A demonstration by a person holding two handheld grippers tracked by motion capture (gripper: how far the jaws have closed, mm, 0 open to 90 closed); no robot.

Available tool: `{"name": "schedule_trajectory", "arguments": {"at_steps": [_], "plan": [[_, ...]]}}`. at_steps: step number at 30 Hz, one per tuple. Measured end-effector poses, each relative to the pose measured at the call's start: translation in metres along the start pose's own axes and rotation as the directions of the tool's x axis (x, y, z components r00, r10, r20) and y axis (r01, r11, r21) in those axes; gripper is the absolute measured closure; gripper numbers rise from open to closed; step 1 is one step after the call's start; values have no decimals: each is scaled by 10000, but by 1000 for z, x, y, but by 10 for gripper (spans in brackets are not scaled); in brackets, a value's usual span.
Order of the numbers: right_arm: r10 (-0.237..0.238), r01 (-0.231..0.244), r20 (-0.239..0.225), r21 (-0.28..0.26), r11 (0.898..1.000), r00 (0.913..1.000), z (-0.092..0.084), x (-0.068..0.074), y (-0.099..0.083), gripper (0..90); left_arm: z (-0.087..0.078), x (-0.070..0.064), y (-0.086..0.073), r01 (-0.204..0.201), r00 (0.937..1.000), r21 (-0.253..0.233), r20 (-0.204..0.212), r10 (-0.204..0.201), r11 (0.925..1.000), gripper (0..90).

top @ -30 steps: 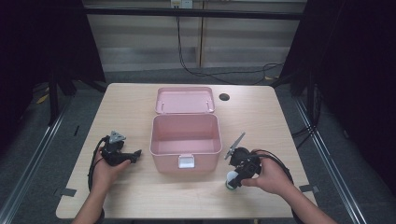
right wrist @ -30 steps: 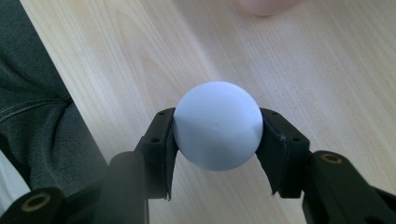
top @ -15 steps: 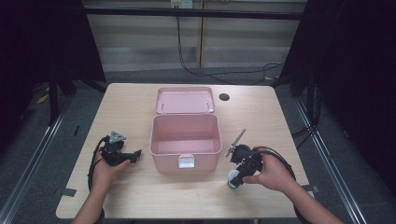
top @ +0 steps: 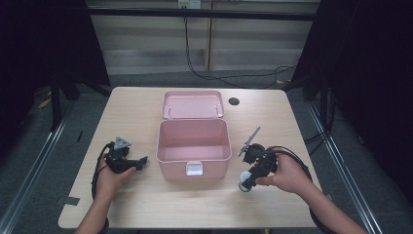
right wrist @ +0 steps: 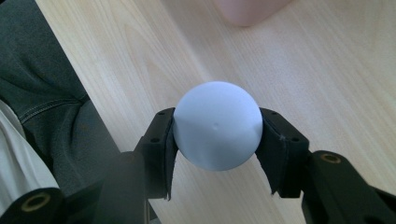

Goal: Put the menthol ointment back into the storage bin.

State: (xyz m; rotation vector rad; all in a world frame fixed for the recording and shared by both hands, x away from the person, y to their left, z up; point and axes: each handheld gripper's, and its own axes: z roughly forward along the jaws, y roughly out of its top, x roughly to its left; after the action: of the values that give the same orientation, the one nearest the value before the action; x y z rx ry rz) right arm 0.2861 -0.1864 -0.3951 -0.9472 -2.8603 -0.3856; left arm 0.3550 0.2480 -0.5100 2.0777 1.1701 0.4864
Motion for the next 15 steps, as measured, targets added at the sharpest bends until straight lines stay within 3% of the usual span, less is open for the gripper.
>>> {"name": "schedule_trajectory", "arguments": {"at_steps": [4,6,15], "plan": [[213,-212,-93,101,9997,9997,-7,-1,3,506,0,0,0,-2,10000,-1,-1,2,10000,159],[28,-28,-49,-12,10000,10000,-8,-3,3,506,0,0,0,3,10000,2,5,-3,10000,159],[138,-138,-6,-31,9999,9999,-19,-7,7,506,0,0,0,-3,10000,-1,-2,3,10000,159]]}}
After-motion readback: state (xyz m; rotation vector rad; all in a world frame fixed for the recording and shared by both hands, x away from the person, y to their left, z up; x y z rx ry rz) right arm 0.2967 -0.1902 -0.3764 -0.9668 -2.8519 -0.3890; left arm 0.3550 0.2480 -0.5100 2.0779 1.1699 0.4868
